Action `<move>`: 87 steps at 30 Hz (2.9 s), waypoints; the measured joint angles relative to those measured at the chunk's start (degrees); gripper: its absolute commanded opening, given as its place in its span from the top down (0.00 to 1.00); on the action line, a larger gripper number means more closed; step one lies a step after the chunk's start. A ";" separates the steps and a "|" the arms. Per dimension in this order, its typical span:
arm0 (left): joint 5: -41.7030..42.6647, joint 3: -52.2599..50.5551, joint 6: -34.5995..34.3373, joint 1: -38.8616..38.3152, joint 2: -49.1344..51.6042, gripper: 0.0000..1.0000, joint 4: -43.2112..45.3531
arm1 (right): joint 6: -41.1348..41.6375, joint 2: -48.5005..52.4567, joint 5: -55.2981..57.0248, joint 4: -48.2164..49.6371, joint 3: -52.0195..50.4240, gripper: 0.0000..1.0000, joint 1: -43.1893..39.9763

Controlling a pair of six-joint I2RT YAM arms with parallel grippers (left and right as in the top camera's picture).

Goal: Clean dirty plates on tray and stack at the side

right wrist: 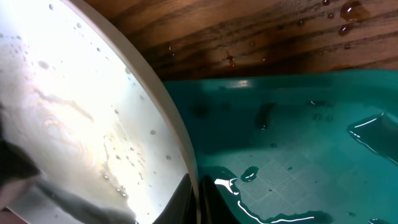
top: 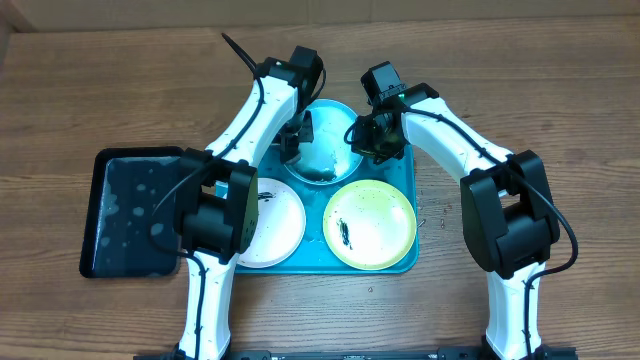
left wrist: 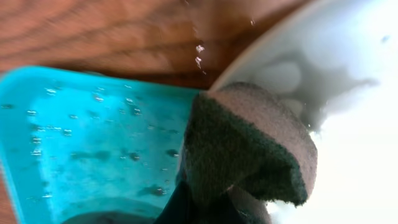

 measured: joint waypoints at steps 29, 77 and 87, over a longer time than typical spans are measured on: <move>14.86 3.72 0.22 35.43 -17.57 0.96 -18.53 | -16.81 -0.76 22.99 -15.17 21.79 0.96 6.56; 11.78 0.13 0.26 37.51 -17.57 0.96 -16.28 | -21.90 -2.29 61.07 -25.05 23.93 0.96 27.54; 11.82 0.11 0.26 37.51 -17.57 0.96 -16.26 | -17.81 -3.32 66.12 -28.85 23.78 0.96 22.47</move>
